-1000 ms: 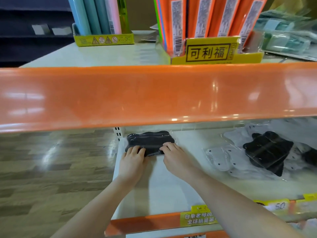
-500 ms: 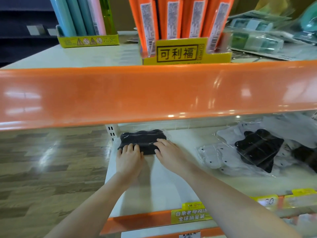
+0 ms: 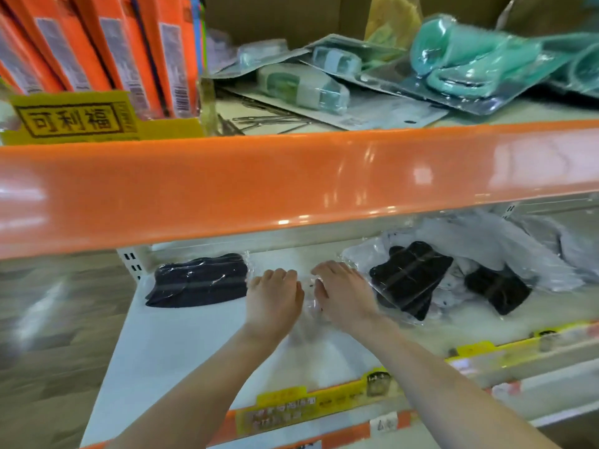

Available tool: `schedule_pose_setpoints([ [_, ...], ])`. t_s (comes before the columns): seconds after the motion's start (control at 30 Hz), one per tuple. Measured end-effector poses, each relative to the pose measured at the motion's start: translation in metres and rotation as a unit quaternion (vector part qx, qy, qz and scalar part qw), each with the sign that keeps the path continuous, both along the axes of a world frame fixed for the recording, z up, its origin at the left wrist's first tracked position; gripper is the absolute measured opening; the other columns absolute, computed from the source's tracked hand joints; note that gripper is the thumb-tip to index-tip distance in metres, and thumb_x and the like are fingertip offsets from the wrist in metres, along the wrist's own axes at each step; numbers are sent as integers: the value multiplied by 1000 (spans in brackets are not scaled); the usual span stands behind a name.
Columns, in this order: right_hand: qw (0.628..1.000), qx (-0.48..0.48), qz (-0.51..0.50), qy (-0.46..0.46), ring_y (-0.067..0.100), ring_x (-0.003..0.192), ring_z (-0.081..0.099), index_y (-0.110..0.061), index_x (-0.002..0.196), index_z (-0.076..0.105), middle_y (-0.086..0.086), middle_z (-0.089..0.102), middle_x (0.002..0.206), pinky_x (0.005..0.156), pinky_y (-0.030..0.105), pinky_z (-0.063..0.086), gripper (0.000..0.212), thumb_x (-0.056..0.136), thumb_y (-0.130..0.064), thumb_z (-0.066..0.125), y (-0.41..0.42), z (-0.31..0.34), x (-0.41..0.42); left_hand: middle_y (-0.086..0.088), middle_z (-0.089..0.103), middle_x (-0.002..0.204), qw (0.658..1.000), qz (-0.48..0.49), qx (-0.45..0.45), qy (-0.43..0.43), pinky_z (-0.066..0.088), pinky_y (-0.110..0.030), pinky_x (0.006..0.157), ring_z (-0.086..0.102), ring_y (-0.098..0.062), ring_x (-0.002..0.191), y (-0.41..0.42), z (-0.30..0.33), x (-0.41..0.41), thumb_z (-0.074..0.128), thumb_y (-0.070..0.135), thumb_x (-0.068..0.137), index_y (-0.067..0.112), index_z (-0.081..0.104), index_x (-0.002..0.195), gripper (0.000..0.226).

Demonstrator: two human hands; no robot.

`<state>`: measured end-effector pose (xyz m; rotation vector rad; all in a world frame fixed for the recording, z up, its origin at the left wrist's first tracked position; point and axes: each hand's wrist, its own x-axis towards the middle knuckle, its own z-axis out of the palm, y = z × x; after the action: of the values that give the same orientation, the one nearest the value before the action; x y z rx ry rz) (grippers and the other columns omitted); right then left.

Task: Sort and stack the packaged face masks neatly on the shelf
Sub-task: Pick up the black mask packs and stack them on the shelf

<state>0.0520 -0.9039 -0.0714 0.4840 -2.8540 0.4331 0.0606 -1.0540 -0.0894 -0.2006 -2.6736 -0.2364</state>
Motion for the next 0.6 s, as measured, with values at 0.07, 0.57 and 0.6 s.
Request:
schedule_pose_setpoints([
  [0.07,1000,9,-15,7,13,124,46,-21,129,55,-7,54,132,103,27,32,34,97,-21,42,25,2,2,2,65,65,1000,-21,-10,-4,48,-31,54,63,-21,62,24,-1,-1,73,21,71,17,68,71,6],
  [0.57,995,1,-94,-11,18,138,31,-19,137,48,-2,39,147,113,29,20,56,85,-2,53,155,-1,8,0,69,94,988,-151,5,-9,53,-27,69,67,-20,86,151,-11,9,41,38,79,17,71,96,40],
  [0.6,996,12,-90,-23,17,139,29,-21,140,44,-3,36,149,114,29,19,60,84,-4,55,161,-6,9,1,70,95,989,-148,3,-14,53,-27,69,67,-19,86,156,-14,10,43,41,77,18,71,96,41],
])
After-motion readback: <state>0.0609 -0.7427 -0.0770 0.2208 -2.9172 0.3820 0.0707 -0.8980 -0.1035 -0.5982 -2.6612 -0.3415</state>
